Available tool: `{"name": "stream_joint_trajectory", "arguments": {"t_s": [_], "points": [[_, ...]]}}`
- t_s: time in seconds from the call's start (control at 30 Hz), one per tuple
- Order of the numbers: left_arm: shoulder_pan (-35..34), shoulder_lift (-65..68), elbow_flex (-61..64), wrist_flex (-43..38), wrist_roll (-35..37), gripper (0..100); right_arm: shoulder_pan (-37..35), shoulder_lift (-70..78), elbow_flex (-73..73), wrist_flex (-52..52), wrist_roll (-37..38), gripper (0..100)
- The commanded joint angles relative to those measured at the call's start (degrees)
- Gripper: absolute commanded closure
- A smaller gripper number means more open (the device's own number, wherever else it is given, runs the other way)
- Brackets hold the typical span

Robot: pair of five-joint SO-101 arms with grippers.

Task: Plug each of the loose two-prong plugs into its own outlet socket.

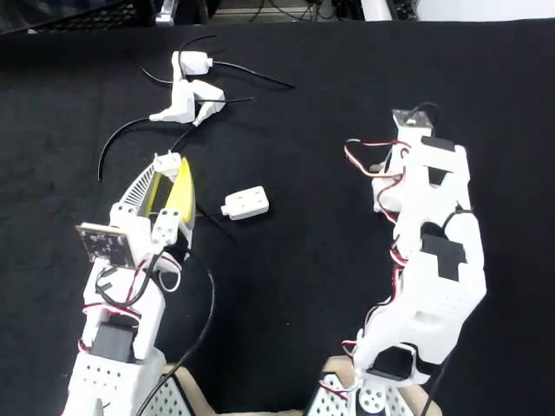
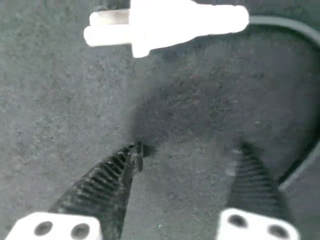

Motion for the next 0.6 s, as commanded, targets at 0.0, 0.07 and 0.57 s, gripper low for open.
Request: {"name": "stream_joint_trajectory", "arguments": {"t_s": [0.0, 0.07, 0.57], "points": [[3.65, 0.09, 1.1, -1.58, -0.88, 97, -5.8, -0.66, -7.34, 1.93, 0.09, 93.2], [6.11, 0.18, 1.1, -0.97, -0.88, 97, -9.32, -1.45, -11.91, 6.51, 0.18, 91.7], [8.92, 0.18, 1.1, 2.46, -0.97, 97, -28.48, -22.73, -29.58, 36.4, 18.29, 97.7]]}}
